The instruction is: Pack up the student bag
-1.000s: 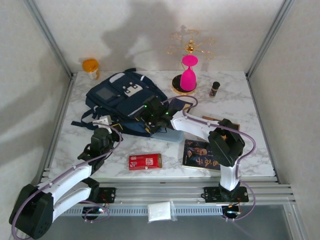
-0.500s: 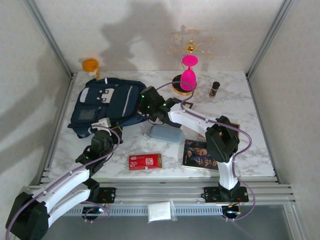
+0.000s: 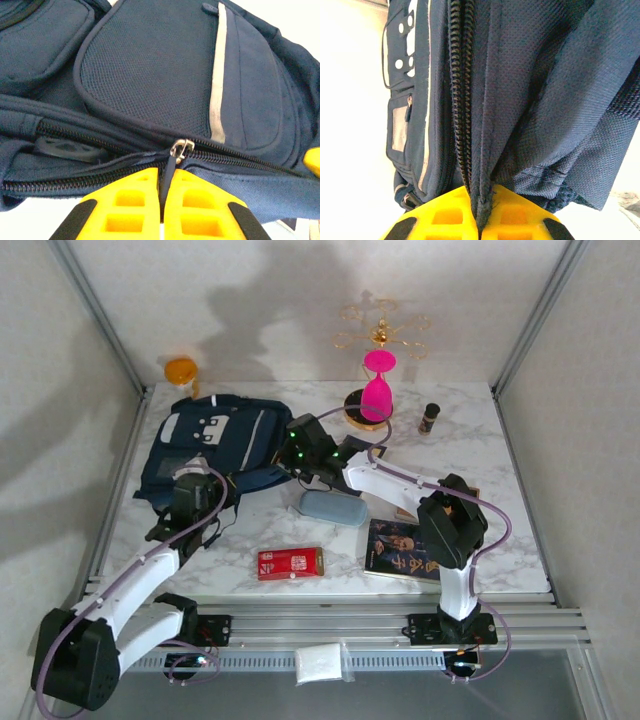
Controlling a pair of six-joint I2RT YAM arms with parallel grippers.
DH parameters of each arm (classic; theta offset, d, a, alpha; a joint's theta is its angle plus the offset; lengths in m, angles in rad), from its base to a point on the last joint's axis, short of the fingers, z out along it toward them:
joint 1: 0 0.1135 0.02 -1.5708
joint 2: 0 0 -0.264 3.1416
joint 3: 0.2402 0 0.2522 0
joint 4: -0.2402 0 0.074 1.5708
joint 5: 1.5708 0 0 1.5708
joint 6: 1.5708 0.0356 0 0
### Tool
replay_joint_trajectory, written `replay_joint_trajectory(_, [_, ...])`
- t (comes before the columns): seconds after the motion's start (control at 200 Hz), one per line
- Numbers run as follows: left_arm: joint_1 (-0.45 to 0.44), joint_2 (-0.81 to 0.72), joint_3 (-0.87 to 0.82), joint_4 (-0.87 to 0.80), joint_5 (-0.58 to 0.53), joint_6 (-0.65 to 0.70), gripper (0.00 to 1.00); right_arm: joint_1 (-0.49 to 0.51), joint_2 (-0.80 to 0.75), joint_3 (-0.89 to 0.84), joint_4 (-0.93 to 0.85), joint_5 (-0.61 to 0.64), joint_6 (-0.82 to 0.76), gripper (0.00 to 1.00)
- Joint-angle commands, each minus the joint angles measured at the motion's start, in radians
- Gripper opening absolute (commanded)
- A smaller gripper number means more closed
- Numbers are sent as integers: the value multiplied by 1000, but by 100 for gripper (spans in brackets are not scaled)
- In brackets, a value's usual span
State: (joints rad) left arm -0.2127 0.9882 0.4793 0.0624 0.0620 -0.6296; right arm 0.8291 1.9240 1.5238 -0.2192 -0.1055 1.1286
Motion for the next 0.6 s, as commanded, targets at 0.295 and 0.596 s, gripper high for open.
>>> replay_joint_trajectory(0.295, [153, 106, 79, -37, -236, 106, 0, 129, -68, -107, 88, 158, 183, 0])
replay_joint_trajectory(0.596, [153, 22, 25, -167, -326, 24, 0, 254, 5, -65, 126, 246, 260, 0])
